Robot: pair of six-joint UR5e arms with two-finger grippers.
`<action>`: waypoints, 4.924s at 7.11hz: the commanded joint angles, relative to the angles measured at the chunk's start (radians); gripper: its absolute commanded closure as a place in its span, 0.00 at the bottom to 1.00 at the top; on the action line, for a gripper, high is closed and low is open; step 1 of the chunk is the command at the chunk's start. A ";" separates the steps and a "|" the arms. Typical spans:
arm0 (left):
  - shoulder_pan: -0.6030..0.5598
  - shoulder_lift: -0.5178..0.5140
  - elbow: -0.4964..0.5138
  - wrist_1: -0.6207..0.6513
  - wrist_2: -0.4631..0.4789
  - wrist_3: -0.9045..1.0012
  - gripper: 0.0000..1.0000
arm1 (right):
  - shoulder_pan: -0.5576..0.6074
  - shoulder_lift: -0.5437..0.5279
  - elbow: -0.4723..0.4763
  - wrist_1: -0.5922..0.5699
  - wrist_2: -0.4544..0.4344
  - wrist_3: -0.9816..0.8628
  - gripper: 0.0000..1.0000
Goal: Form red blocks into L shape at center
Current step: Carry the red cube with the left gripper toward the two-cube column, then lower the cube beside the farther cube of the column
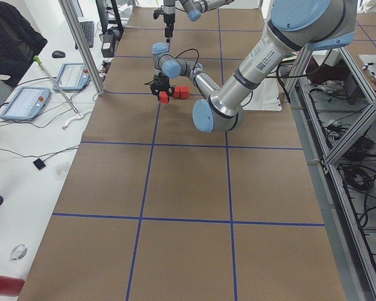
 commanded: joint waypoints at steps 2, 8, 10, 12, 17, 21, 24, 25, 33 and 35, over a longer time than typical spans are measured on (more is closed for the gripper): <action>0.056 0.006 -0.002 0.000 0.003 -0.097 1.00 | 0.000 -0.002 0.000 0.000 0.000 0.001 0.01; 0.085 0.000 0.000 -0.001 0.001 -0.111 1.00 | 0.000 -0.001 0.000 0.000 0.000 0.001 0.01; 0.085 -0.002 0.000 -0.001 0.001 -0.111 1.00 | 0.000 -0.001 0.000 0.000 0.000 0.000 0.01; 0.087 -0.002 -0.002 -0.001 0.001 -0.117 1.00 | 0.000 -0.002 0.000 0.000 0.000 0.000 0.01; 0.087 -0.011 0.001 -0.001 0.003 -0.119 1.00 | 0.000 -0.002 -0.002 0.000 0.000 0.000 0.01; 0.091 -0.011 0.001 -0.001 0.003 -0.133 1.00 | 0.000 -0.004 -0.002 0.000 0.000 0.000 0.01; 0.091 -0.010 0.004 -0.001 0.003 -0.131 1.00 | 0.000 -0.004 0.000 0.000 0.000 0.001 0.01; 0.091 -0.010 0.007 -0.001 0.003 -0.131 1.00 | 0.000 -0.004 0.000 0.000 0.000 0.001 0.01; 0.084 -0.019 0.009 0.000 0.006 -0.149 1.00 | 0.000 -0.002 0.000 0.000 0.000 0.001 0.01; 0.084 -0.020 0.009 0.000 0.006 -0.153 1.00 | 0.000 -0.002 0.000 0.000 0.000 0.001 0.01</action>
